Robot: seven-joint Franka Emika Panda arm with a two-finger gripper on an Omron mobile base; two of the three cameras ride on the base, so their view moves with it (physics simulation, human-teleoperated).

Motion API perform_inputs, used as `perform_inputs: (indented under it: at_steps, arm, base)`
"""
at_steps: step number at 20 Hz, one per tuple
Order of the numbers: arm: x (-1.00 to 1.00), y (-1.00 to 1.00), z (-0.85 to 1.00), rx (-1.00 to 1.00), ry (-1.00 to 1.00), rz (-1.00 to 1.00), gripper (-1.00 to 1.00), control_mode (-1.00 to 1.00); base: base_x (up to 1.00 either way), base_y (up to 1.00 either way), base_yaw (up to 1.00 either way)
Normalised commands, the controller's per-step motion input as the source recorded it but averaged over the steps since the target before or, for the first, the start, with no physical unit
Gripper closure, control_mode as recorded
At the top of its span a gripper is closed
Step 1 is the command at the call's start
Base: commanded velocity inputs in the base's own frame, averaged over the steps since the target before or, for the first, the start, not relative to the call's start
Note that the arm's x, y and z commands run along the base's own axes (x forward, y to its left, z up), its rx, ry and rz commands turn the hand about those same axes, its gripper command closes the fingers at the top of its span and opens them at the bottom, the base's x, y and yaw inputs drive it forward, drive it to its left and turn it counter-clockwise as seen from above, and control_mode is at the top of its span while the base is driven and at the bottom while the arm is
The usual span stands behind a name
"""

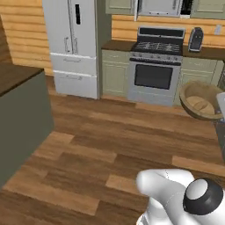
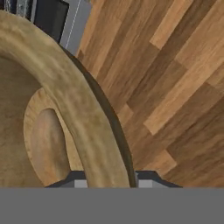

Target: Pick the sweet potato from the sink and place it in the bowl. Then pick the bowl and place it in the microwave. Then close the microwave door and press the start button.

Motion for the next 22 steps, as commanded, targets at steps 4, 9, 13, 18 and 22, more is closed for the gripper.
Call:
perform_inputs:
  at_steps: [4, 9, 13, 18, 22]
  arm:
    - [0.00, 0.00, 0.00, 0.00, 0.00, 0.00, 1.00, 1.00]
    - [0.00, 0.00, 0.00, 0.00, 0.00, 0.00, 1.00, 1.00]
    - [0.00, 0.00, 0.00, 0.00, 0.00, 0.00, 1.00, 1.00]
    - [0.00, 0.00, 0.00, 0.00, 0.00, 0.00, 1.00, 1.00]
    - [0.00, 0.00, 0.00, 0.00, 0.00, 0.00, 1.00, 1.00]
  base:
    - [0.89, 0.05, -0.75]
    - [1.00, 0.39, -0.45]
    - [1.00, 0.68, -0.22]
    - [1.00, 0.74, -0.07]
    - [1.00, 0.30, 0.00]
